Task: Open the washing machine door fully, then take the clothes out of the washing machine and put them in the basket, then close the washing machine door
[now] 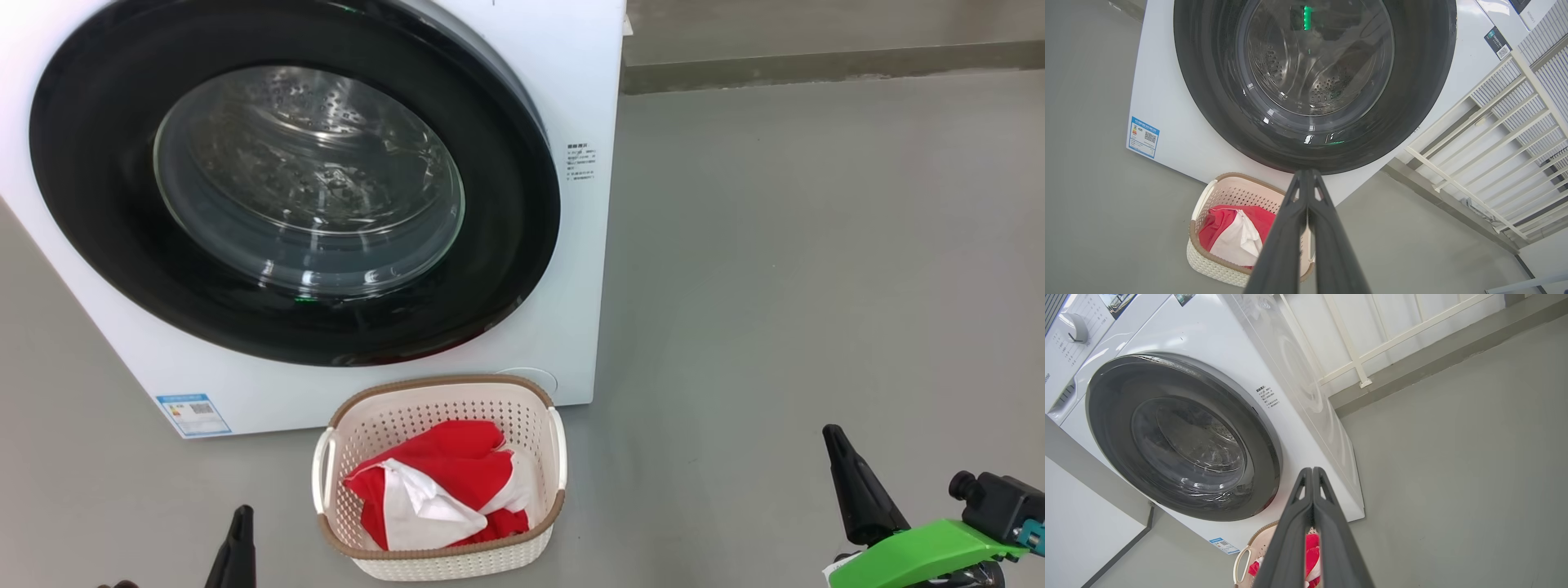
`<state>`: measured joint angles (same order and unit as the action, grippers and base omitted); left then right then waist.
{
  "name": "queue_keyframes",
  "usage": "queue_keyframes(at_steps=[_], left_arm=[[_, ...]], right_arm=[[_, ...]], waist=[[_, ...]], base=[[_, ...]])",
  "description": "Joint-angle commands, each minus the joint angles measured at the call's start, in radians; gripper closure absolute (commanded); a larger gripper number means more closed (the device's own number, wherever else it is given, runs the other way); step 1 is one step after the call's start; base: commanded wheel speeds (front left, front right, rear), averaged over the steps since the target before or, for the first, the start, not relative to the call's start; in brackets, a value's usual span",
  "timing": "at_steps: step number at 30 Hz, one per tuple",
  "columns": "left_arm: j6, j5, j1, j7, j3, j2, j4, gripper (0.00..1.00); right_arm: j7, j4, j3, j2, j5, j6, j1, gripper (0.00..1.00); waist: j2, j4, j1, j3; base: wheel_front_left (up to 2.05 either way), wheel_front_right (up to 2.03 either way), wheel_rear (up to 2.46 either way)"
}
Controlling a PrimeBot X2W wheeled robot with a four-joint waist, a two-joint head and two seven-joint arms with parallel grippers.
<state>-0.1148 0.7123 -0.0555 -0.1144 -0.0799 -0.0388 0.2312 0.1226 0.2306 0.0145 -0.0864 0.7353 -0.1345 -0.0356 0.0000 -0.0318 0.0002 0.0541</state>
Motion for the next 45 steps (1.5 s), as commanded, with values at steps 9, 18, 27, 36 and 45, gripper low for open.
queue_keyframes(at_steps=[9,18,27,36,45], left_arm=[[-0.007,0.116,0.060,0.030,-0.017,-0.010,-0.016,1.00],[-0.008,0.228,0.075,0.058,-0.020,-0.011,-0.011,1.00],[-0.009,0.330,0.088,0.084,-0.022,-0.011,-0.007,1.00],[-0.011,0.432,0.102,0.110,-0.024,-0.011,-0.003,1.00],[-0.012,0.534,0.115,0.136,-0.026,-0.011,0.000,1.00]], right_arm=[[-0.026,-0.018,-0.013,-0.002,0.114,0.002,0.066,1.00],[-0.056,-0.013,-0.029,0.002,0.225,0.002,0.077,1.00],[-0.082,-0.009,-0.043,0.007,0.325,0.002,0.087,1.00],[-0.109,-0.005,-0.057,0.011,0.425,0.003,0.097,1.00],[-0.135,-0.001,-0.071,0.015,0.524,0.003,0.107,1.00]], waist=[[0.0000,0.004,-0.0001,-0.007],[0.0000,0.008,-0.0001,-0.014],[0.0000,0.011,-0.0001,-0.021],[0.0000,0.015,-0.0001,-0.027],[0.0000,0.019,-0.0001,-0.034]], base=[[0.00,0.00,0.00],[0.00,0.00,0.00],[0.00,0.00,0.00],[0.00,0.00,0.00],[0.00,0.00,0.00]])
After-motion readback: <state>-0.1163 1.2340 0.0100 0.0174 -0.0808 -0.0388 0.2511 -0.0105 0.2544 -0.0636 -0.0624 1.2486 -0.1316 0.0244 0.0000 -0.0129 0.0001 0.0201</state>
